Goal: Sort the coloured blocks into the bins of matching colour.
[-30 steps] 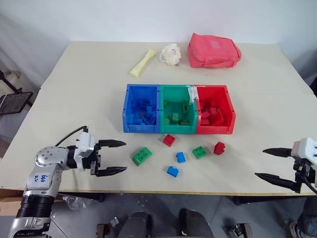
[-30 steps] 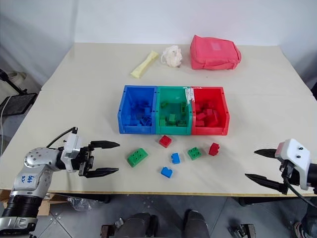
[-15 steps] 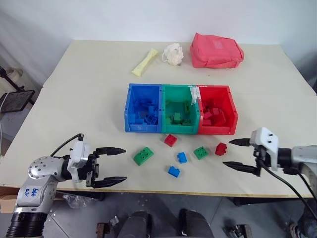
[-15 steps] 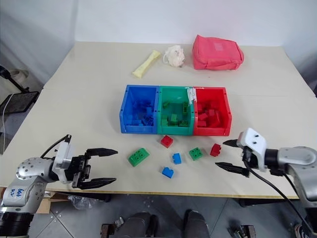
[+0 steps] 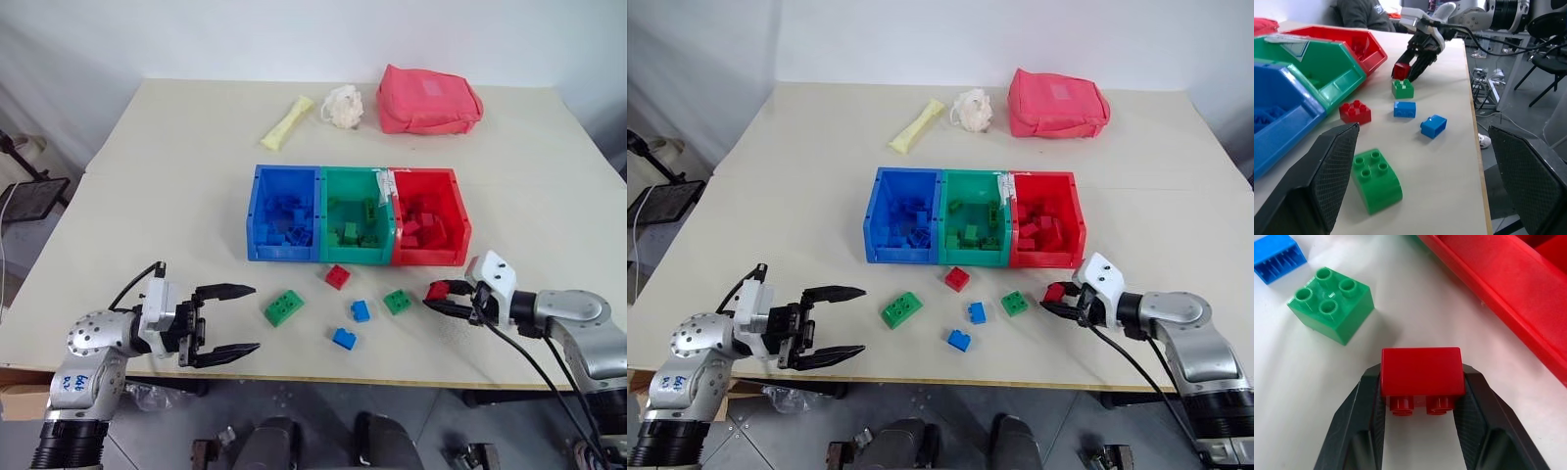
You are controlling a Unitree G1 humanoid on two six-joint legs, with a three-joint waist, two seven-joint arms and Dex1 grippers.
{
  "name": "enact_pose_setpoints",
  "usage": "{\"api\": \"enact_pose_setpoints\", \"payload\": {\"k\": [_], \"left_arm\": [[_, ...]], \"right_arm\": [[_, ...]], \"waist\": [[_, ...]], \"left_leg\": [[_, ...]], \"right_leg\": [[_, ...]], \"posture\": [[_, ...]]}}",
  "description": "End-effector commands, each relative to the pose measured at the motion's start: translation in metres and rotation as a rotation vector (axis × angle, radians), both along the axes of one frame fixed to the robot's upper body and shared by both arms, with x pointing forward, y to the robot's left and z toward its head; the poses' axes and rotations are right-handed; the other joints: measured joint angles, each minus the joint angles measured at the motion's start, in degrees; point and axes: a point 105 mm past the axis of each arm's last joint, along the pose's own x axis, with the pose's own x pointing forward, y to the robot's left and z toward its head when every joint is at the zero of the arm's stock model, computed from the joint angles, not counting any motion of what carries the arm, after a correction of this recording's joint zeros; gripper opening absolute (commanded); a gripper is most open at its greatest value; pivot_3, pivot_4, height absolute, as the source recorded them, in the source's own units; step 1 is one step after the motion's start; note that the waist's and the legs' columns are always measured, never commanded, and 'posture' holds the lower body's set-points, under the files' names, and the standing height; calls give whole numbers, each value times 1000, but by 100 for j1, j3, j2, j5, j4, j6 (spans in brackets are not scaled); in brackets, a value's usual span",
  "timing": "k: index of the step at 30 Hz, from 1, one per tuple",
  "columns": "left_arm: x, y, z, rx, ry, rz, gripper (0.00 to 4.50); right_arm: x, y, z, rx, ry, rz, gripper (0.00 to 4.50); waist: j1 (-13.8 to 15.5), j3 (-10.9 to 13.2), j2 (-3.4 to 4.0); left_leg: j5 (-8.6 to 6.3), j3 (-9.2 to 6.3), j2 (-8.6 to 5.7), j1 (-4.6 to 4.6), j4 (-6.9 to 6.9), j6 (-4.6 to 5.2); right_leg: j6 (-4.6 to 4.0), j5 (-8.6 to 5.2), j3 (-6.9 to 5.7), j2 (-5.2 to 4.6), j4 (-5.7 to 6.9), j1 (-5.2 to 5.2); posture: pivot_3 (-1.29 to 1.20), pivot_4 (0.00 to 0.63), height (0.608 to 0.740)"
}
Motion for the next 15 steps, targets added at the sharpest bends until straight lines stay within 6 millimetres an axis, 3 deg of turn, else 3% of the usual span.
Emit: {"api": "enact_pose_setpoints", "payload": {"k": [1,4,8,12,15], "left_arm": [[8,-3,7,-19,-41,31,4500],[23,-6,14,-45,-61,89,4500],[48,-12,25,-89,-70,192,4500],[60,-19,33,-126,-78,221,4500],[71,-24,36,-127,-79,230,4500]], "right_arm": [[2,4,32,42,-132,-27,1492],[8,7,54,61,-207,-55,1492],[30,6,103,119,-347,-128,1492],[57,4,126,147,-404,-199,1492],[79,9,132,146,-417,-219,2503]], "waist": [[4,1,2],[16,3,4],[4,5,4],[-13,7,1],[-20,9,-1]], "left_leg": [[0,1,0,0,0,0],[0,1,-1,0,5,0],[0,3,-2,1,6,0],[-2,6,6,2,3,-5],[-2,19,5,0,6,-3]], "right_leg": [[0,0,0,3,-1,0],[0,0,0,10,4,0],[0,0,4,17,10,-4],[0,0,4,32,13,-10],[0,0,-5,36,13,-12]], "posture": [[0,150,740],[0,150,740],[0,150,740],[0,150,740],[0,150,740]]}}
